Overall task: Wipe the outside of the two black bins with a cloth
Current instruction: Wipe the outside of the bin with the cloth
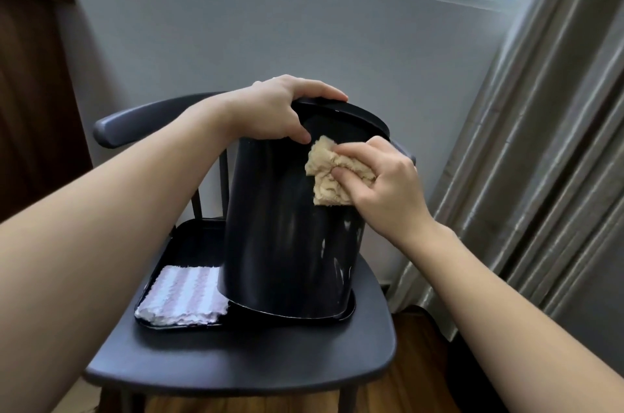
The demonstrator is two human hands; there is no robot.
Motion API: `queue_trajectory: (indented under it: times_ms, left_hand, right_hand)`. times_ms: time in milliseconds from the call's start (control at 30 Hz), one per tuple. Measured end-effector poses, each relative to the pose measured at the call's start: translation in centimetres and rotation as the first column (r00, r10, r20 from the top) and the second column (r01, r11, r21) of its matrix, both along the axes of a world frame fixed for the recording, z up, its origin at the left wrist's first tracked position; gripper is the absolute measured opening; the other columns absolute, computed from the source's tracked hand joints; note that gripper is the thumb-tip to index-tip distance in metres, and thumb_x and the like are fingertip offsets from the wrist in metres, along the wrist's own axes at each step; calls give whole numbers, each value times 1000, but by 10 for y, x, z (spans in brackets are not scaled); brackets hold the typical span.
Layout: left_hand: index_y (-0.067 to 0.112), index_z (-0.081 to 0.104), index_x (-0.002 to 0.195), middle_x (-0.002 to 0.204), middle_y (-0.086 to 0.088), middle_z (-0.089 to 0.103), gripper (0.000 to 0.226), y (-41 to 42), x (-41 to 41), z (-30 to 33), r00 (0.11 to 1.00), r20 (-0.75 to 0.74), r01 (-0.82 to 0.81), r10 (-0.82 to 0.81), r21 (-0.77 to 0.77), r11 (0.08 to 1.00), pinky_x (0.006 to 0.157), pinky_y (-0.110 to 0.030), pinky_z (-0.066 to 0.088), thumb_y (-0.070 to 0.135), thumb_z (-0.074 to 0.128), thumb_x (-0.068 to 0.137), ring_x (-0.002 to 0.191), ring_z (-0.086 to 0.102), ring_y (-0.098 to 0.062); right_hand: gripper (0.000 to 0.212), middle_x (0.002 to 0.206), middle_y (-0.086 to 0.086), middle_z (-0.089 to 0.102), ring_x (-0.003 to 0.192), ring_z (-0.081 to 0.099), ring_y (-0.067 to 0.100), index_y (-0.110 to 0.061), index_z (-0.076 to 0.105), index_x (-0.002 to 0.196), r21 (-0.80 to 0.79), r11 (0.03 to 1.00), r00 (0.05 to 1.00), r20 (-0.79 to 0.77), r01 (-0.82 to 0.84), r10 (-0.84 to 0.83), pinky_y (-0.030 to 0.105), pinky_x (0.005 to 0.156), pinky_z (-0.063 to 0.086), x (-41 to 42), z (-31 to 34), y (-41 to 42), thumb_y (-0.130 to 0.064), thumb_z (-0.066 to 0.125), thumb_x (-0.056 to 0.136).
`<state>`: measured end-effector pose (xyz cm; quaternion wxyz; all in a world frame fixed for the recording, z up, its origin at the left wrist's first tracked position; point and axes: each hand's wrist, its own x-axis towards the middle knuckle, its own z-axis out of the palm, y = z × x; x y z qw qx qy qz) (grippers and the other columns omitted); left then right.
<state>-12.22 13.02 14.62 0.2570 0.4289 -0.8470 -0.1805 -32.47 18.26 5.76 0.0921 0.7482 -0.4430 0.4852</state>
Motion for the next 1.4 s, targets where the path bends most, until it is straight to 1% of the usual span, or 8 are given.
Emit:
queue_trajectory:
  times_ms: [100,233,367,533,767,1033,1233,1400]
  left_hand:
    - [63,54,131,133,27,60,75,0,0,-1,1000,0,4,-4,-4,1000,117,-42,37,8,75,83,131,51,-16]
    - [62,55,130,130,28,61,74,1,-2,-1,1000,19,25,-24,-23,999,118,-42,35,21,76,72,130,52,-13]
    - [63,55,129,130,29,60,75,-1,2,-2,1000,-7,4,-5,-15,1000,118,-42,37,8,76,81,128,54,-13]
    - [64,56,127,125,32,62,75,1,5,-2,999,-33,-3,4,22,1000,111,-41,46,4,72,84,121,59,-12]
    - [62,58,128,126,30,62,74,-1,4,-3,999,-53,9,-7,31,999,111,-40,46,4,73,85,121,60,-10]
    - [60,58,129,128,28,62,74,-5,6,-3,997,-74,5,-3,33,999,112,-39,46,2,72,85,121,60,-11]
    - [54,60,131,124,24,64,74,-7,11,-5,993,-117,23,-17,48,999,100,-31,54,-4,71,85,111,65,-5]
    - [53,61,130,122,24,64,74,-8,13,-5,991,-129,35,-29,48,998,94,-24,54,-5,71,85,110,65,-2]
  right_hand:
    - [22,91,-9,63,86,62,15,-32,74,106,6,1000,996,-89,12,-12,40,78,52,-4,13,-3,-32,71,84]
    - [22,94,-7,63,92,62,18,-33,73,108,-17,995,995,-35,94,-95,38,83,49,2,30,-15,-34,71,86]
    - [23,89,-2,63,80,62,19,-23,74,103,-16,1000,997,-80,-8,6,39,73,53,4,-1,8,-24,77,80]
    - [25,86,-3,61,65,61,21,-18,76,101,58,989,943,-297,-137,148,39,55,54,2,-44,40,-21,73,76]
    - [23,88,-5,60,76,61,15,-21,74,104,-29,999,1000,-8,26,-27,41,69,54,0,-27,23,-21,78,82]
    - [23,88,-1,62,68,62,16,-15,76,101,42,977,950,-231,-208,212,34,57,54,-10,-82,49,-18,75,79]
    - [23,91,-5,62,76,63,12,-19,74,105,-20,1000,999,43,-14,15,36,68,55,-2,-61,31,-20,77,82]
    - [23,90,-5,60,76,61,10,-16,75,104,59,979,981,-16,-195,196,32,64,54,-2,-97,50,-20,76,81]
